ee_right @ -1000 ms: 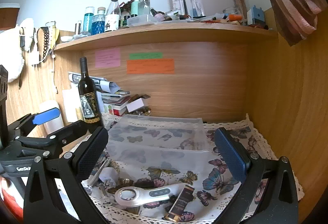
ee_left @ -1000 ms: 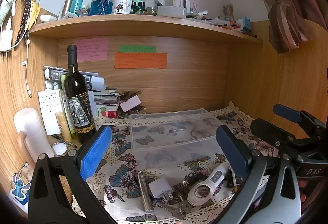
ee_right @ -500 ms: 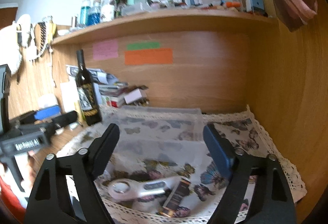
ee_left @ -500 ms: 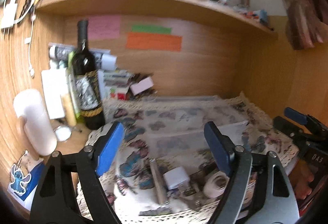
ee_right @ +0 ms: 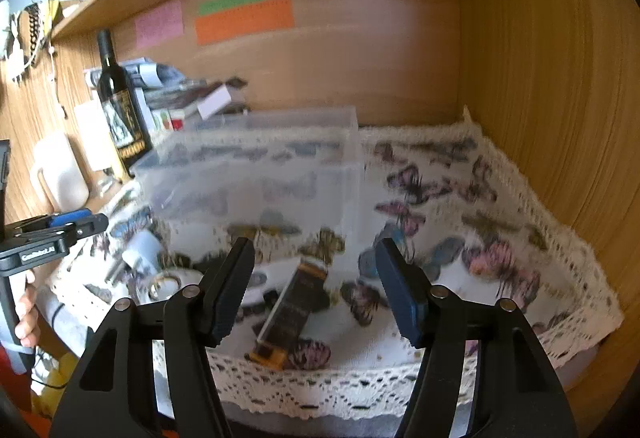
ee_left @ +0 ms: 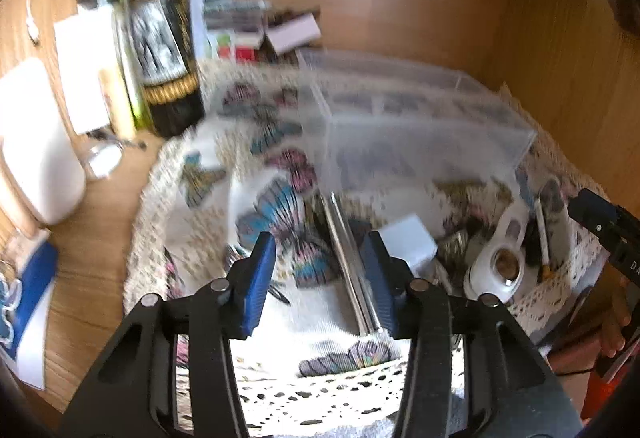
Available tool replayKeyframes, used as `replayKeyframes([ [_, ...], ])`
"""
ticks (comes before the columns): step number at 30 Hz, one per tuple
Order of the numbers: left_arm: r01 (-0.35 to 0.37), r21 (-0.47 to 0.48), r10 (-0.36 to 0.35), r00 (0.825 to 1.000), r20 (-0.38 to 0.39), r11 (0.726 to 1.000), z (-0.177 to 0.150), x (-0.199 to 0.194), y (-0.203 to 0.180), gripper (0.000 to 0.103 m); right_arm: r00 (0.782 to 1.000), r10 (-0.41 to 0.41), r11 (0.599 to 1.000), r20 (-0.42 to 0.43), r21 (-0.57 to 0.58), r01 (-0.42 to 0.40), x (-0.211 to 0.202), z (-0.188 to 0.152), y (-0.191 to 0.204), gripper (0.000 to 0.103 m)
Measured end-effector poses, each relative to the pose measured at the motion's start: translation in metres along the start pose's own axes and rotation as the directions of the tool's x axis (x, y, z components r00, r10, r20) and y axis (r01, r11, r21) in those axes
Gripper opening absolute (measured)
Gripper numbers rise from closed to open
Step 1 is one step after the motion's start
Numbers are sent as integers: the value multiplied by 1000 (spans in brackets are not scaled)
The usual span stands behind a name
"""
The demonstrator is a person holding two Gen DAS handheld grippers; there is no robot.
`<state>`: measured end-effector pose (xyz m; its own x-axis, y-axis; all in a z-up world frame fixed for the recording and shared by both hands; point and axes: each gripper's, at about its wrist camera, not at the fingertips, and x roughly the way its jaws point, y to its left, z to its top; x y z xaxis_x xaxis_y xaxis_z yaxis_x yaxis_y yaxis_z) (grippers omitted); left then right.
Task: Organize rigid objects
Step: 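Grasp the silver metal cylinder with the left gripper while the right gripper grasps the black-gold perfume bottle, then lower the cylinder into the clear box with the left gripper while the right gripper drops the bottle in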
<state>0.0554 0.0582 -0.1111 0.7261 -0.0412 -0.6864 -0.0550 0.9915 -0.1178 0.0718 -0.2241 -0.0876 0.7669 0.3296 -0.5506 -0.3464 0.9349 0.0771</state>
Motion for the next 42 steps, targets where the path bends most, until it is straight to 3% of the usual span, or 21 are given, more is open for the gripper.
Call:
replayKeyframes([
  [9,-5,20,7,995,-96,1000,-5,29,-8,46,996,29,1000,-87,-1,-30,20,-18,7,60],
  [13,-35,64,41,995,-90,997,-3,35,-15,45,990,40,999,-133,16,-38,31,-24,4,44],
  [16,-58,81,64,995,-76,995,-3,39,-18,35,985,86,995,-148,53,-79,35,-26,-1,35],
  [17,-61,83,67,995,-70,995,-3,39,-18,25,984,104,993,-148,63,-95,35,-26,-2,32],
  [18,-58,86,64,996,-68,995,-3,39,-19,16,984,108,993,-145,68,-99,35,-26,-2,31],
  [19,-58,85,64,996,-64,995,-4,38,-19,15,984,109,993,-142,67,-100,34,-26,-2,30],
  [22,-41,65,44,997,-56,997,-6,34,-15,15,987,98,994,-129,58,-91,32,-25,0,21],
  [33,-46,40,43,997,59,998,3,-7,-4,15,997,62,996,-43,75,-58,15,-8,-9,21],
  [42,-15,30,10,985,175,999,28,-43,-3,15,996,40,999,78,26,-42,-2,28,-1,21],
])
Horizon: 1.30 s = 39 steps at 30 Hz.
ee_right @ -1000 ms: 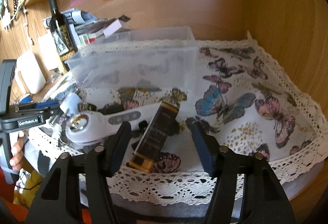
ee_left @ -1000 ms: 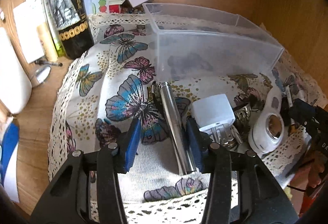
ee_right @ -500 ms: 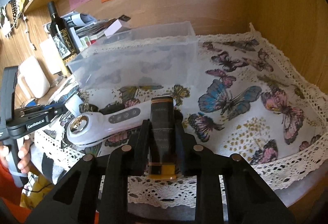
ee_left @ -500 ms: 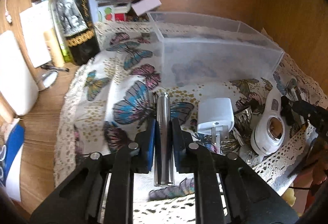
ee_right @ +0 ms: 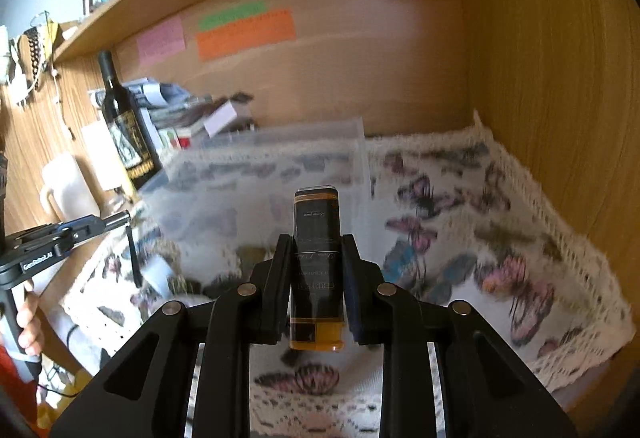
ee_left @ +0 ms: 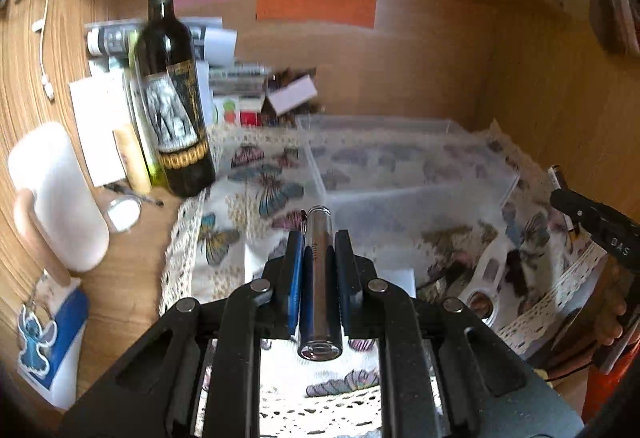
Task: Organize rigid objects
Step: 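Lower the cylinder into the clear box with the left gripper while the right gripper drops the bottle in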
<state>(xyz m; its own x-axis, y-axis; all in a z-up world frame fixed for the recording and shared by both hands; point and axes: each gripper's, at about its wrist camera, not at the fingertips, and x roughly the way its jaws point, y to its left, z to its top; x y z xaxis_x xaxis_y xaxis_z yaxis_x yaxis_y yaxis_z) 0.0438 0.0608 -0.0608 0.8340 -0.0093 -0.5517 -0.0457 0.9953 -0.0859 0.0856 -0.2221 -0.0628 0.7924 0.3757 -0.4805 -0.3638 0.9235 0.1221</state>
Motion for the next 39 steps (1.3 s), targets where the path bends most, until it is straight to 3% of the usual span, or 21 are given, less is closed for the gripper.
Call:
replayKeyframes([
  [9,20,7,-21,994,111,1000,43,-14,-2,15,996,23,998,83,-64,-18,4,43,14,21],
  [17,42,14,-44,991,130,999,80,10,-10,15,995,62,995,82,-88,-55,30,77,24,21],
  [22,47,32,-50,994,97,998,96,41,-20,15,996,77,992,39,-102,-72,56,88,29,21],
  [27,79,30,-79,997,-11,996,95,87,-26,15,997,71,990,-35,-119,-75,88,86,32,21],
  [35,115,23,-109,977,-183,993,80,148,-29,15,985,41,987,-167,-145,-65,138,69,28,21],
  [37,120,33,-110,972,-207,992,75,156,-32,15,980,39,986,-196,-149,-70,147,64,28,21],
  [39,95,75,-79,979,-188,993,72,157,-39,15,975,35,985,-218,-159,-71,154,62,29,21],
])
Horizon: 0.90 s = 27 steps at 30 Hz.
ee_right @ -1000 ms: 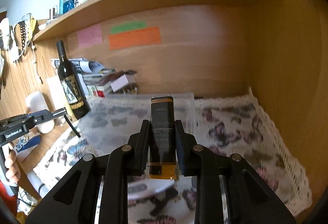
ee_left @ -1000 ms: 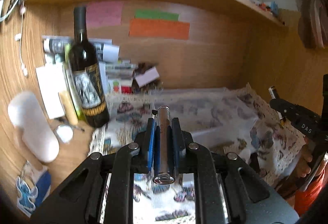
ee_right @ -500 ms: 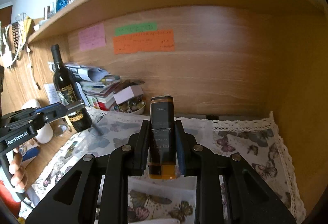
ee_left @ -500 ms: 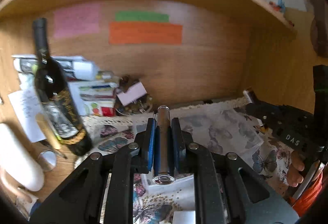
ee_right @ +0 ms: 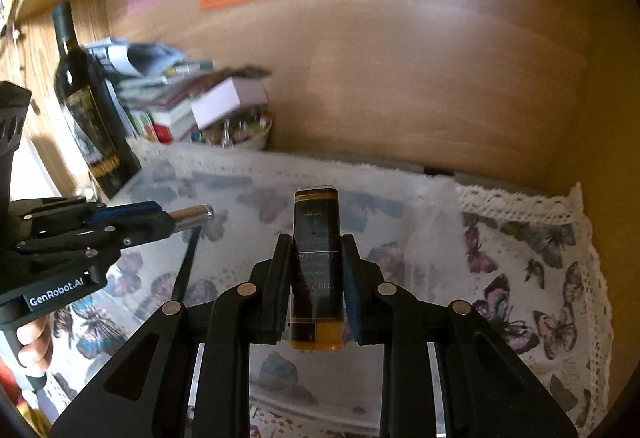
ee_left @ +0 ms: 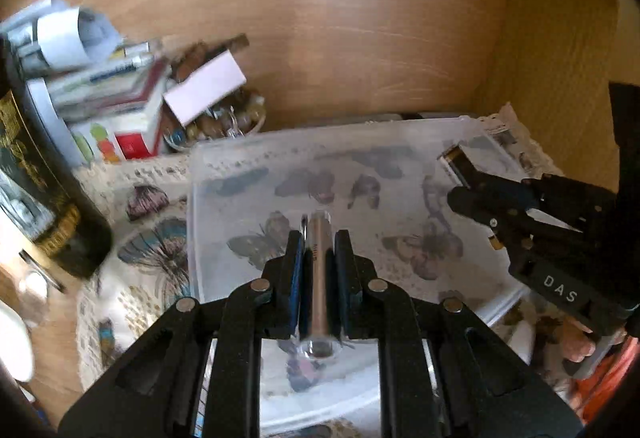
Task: Organize rigid objects
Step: 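Lower the cylinder into the clear box with the left gripper while the right gripper drops the bottle in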
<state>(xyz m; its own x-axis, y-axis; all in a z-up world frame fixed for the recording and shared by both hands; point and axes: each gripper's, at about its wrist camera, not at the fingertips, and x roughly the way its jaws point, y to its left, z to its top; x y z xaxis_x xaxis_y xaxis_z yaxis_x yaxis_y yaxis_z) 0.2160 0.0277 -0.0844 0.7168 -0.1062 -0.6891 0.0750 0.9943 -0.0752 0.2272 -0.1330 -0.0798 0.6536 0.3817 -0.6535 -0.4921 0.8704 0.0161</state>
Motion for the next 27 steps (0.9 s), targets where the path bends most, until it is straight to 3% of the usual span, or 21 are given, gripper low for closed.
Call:
replayKeyframes([
  [4,22,19,-22,1000,-19,1000,-2,2,-8,15,999,3,1000,-33,-19,-3,10,-2,1,21],
  [13,-8,44,9,1000,-17,999,-4,1,-12,18,997,8,999,-77,-31,-11,21,-4,3,21],
  [15,-3,38,3,1000,-16,999,-4,-4,-12,29,997,4,999,-78,-32,-6,19,-3,3,24],
  [18,-13,21,13,1000,0,1000,-4,-13,-12,50,998,3,999,-63,-33,-5,11,-1,5,38],
  [27,-44,-9,45,996,83,999,-8,-57,-10,80,999,-13,1000,45,-26,14,-37,3,9,56],
])
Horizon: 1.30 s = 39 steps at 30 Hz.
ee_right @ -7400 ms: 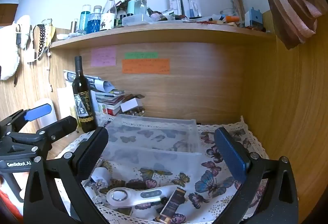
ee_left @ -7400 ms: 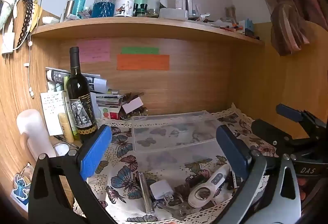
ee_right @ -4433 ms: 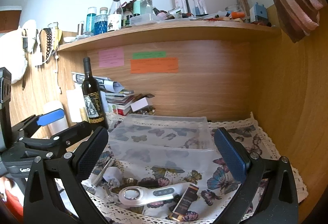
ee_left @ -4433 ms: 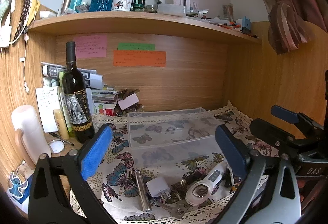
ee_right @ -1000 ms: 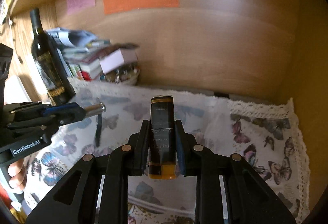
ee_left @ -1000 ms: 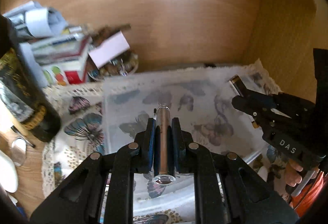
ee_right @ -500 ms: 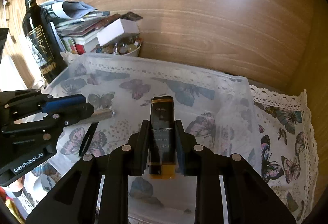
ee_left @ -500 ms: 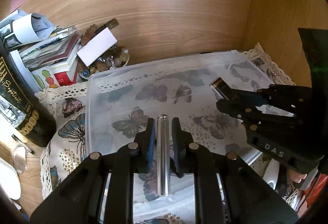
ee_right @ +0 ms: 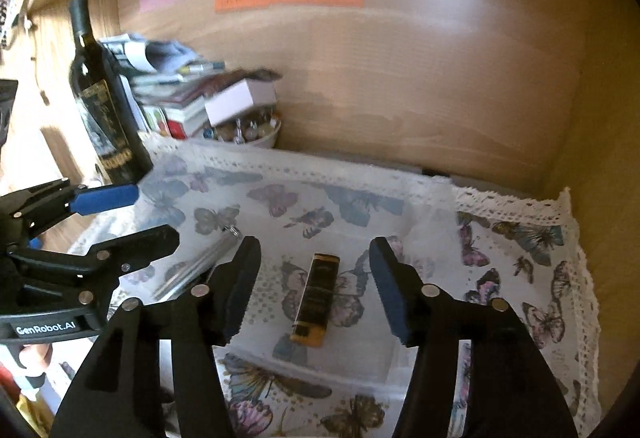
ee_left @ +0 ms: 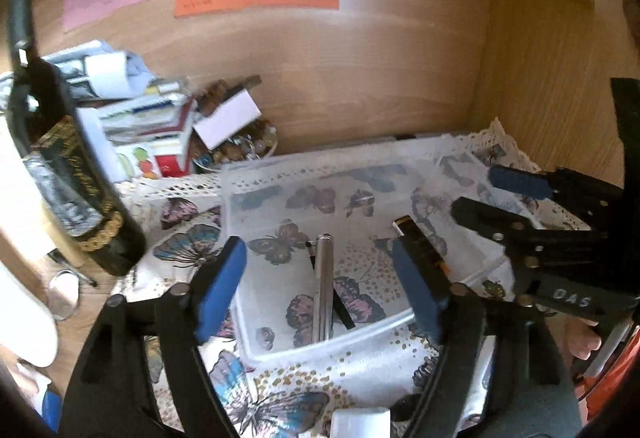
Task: Organize rigid objects
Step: 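Lower the cylinder into the clear box with the left gripper while the right gripper drops the bottle in, then grasp the white plug adapter with the left gripper while the right gripper grasps the black clip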
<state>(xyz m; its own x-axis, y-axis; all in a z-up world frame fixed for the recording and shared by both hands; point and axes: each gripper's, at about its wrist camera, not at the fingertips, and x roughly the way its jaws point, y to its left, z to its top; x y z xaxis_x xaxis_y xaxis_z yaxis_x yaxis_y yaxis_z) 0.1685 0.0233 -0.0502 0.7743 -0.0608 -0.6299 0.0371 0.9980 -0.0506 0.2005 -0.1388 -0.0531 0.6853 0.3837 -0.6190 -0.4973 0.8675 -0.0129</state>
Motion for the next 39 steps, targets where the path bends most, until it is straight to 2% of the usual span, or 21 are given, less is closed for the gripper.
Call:
replayKeyframes([
  [6,-20,8,19,997,74,1000,-6,-41,0,97,993,-32,999,111,5,31,-47,-6,6,75],
  [8,-27,11,25,995,100,1000,-11,-56,2,99,990,-40,999,138,2,41,-59,-11,8,80],
  [13,-36,18,34,995,97,999,-30,-70,4,101,982,-66,998,175,1,67,-83,-33,13,83],
  [19,-45,27,44,998,35,999,-59,-65,3,101,986,-81,997,143,24,79,-89,-66,11,84],
  [27,-11,33,13,998,-59,999,-90,-48,0,101,994,-102,991,28,86,99,-74,-107,-1,84],
  [29,6,35,-3,997,-78,999,-95,-44,-1,101,995,-95,990,2,100,95,-69,-115,-2,82],
  [31,21,35,-18,996,-86,999,-99,-43,-3,95,996,-86,989,-21,116,88,-65,-124,-4,81],
  [33,43,35,-39,994,-103,998,-101,-40,-6,87,996,-68,989,-51,128,74,-61,-130,-6,72],
  [35,62,25,-59,991,-117,998,-103,-36,-7,85,996,-46,988,-74,144,56,-56,-134,-6,62],
  [39,81,10,-79,986,-145,997,-105,-26,-9,76,995,-22,987,-101,155,37,-52,-140,-4,47],
])
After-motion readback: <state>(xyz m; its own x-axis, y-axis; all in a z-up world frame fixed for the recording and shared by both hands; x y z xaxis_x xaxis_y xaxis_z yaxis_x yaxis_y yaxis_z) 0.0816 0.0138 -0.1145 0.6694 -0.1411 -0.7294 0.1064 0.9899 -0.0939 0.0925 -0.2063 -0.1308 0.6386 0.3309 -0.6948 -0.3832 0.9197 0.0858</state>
